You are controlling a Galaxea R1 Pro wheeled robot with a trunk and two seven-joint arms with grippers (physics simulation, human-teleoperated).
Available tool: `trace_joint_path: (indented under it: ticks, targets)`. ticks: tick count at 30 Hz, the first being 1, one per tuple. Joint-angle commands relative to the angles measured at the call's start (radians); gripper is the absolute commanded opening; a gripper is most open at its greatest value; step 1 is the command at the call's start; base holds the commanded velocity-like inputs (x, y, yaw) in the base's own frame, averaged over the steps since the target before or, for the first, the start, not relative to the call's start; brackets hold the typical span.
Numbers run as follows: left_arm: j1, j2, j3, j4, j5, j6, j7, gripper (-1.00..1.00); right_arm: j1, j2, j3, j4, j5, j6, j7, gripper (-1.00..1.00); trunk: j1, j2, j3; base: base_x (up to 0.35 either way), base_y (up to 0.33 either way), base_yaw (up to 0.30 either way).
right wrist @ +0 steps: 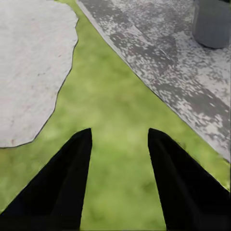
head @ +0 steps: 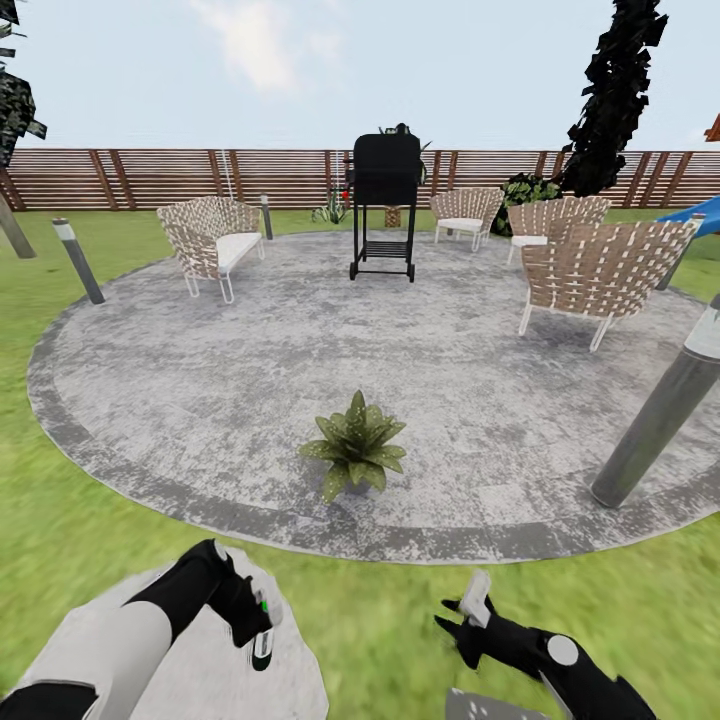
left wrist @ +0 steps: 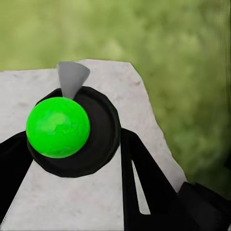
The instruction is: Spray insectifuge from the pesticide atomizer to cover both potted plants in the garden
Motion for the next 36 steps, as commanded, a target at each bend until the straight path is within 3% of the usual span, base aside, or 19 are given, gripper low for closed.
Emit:
trace_joint_path:
  ticks: [1,4,6,9,11,13,15,17,20,24,31,36]
  targets:
    - [0.0,-0.005,-0.021,-0.002,0.002,0.01,-0.003,-1.0,-0.001,0.0,0.002,-0.019,0.01,0.025,0.043,-1.0,0.0,0.0,-0.001,0.0,0.0,0.0]
    - [0.0,-0.025,-0.05,-0.006,0.002,0.001,0.003,-1.0,-0.001,0.001,0.002,-0.103,0.01,0.097,0.146,-1.0,0.0,0.0,-0.001,0.0,0.0,0.0]
    - [0.0,-0.035,-0.055,-0.008,0.002,-0.035,0.006,-1.0,-0.001,0.002,0.002,-0.141,0.01,0.115,0.165,-1.0,0.0,0.0,-0.001,0.0,0.0,0.0]
    - [0.0,-0.05,-0.057,-0.006,0.003,-0.084,0.008,-1.0,-0.001,0.02,0.003,-0.168,0.01,0.123,0.173,-1.0,0.0,0.0,-0.001,0.0,0.0,0.0]
    - [0.001,-0.061,-0.058,-0.004,0.003,-0.096,0.009,-1.0,-0.001,0.047,0.004,-0.174,0.017,0.125,0.174,-1.0,0.0,0.0,-0.001,0.0,0.0,0.0]
    - [0.001,-0.07,-0.058,-0.004,0.003,-0.099,0.01,-1.0,-0.001,0.07,0.005,-0.176,0.045,0.125,0.174,-1.0,0.0,0.0,-0.001,0.0,0.0,0.0]
    - [0.001,-0.078,-0.058,-0.007,0.003,-0.102,0.011,-1.0,-0.001,0.103,0.004,-0.182,0.104,0.126,0.174,-1.0,0.0,0.0,-0.001,0.0,0.0,0.0]
    - [0.001,-0.08,-0.059,-0.011,0.003,-0.103,0.011,-1.0,-0.001,0.126,0.004,-0.19,0.127,0.135,0.174,-1.0,0.0,0.0,-0.001,0.0,0.0,0.0]
    - [0.001,-0.089,-0.059,-0.015,0.002,-0.115,0.011,-1.0,-0.001,0.138,0.003,-0.215,0.136,0.181,0.175,-1.0,0.0,0.0,-0.001,0.0,0.0,0.0]
    - [0.001,-0.096,-0.059,-0.016,0.002,-0.185,0.011,-1.0,-0.001,0.148,0.003,-0.228,0.138,0.204,0.176,-1.0,0.0,0.0,-0.001,0.0,0.0,0.0]
    - [0.0,-0.13,-0.064,-0.018,0.001,-0.197,0.011,-1.0,-0.001,0.179,0.003,-0.235,0.138,0.207,0.176,-1.0,0.0,0.0,-0.001,0.0,0.0,0.0]
    - [0.0,-0.14,-0.067,-0.019,0.001,-0.197,0.011,-1.0,-0.001,0.2,0.003,-0.235,0.138,0.207,0.176,-1.0,0.0,0.0,-0.001,0.0,0.0,0.0]
